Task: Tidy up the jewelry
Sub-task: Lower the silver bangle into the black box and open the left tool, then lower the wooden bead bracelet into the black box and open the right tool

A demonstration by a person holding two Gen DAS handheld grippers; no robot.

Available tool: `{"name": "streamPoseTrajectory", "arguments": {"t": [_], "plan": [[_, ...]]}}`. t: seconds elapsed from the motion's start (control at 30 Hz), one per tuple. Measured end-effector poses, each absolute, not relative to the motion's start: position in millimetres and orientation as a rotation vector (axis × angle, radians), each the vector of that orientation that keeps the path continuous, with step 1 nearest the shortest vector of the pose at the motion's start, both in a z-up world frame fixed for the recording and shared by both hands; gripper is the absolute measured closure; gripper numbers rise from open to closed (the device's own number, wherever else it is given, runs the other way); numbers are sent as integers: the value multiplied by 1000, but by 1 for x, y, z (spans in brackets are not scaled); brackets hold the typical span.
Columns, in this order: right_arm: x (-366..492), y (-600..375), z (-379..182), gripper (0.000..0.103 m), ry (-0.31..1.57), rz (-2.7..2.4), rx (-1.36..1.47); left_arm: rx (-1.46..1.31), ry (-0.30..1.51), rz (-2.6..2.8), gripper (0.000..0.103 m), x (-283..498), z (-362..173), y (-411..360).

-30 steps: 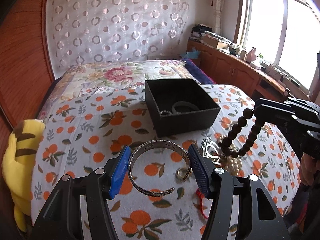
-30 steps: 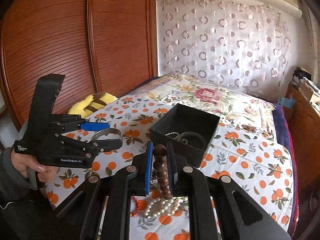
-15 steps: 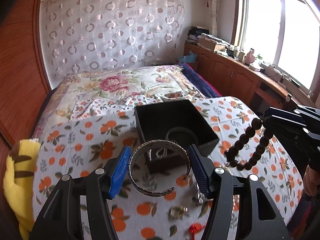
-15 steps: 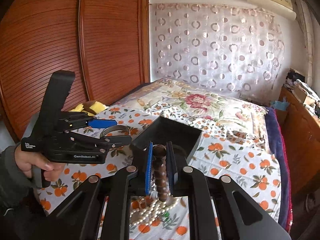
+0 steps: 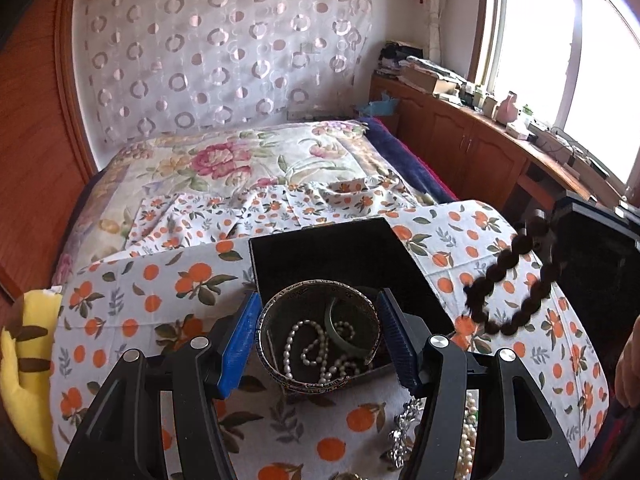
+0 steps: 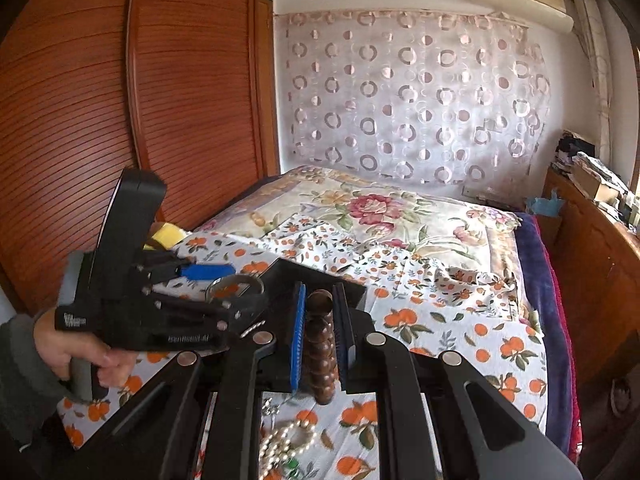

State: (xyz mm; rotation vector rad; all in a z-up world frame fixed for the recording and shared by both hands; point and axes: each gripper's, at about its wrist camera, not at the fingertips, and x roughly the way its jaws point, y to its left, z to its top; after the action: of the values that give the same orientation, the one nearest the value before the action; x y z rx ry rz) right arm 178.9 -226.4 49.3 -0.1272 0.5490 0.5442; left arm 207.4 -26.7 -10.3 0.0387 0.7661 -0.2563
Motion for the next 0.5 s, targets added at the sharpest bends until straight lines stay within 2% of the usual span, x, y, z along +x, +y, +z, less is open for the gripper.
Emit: {"name": "streamPoseTrajectory", "arguments": {"t": [0.17, 0.27, 0.5], "plan": [[195, -225, 53, 88, 562, 536, -109, 43, 757, -248, 46, 208, -10, -28], [203, -220, 56, 88, 561, 533, -115, 40, 740, -246, 40, 203, -6, -26], [218, -206, 51, 88, 574, 541, -119, 34, 702, -243, 39, 178, 3, -12]]}}
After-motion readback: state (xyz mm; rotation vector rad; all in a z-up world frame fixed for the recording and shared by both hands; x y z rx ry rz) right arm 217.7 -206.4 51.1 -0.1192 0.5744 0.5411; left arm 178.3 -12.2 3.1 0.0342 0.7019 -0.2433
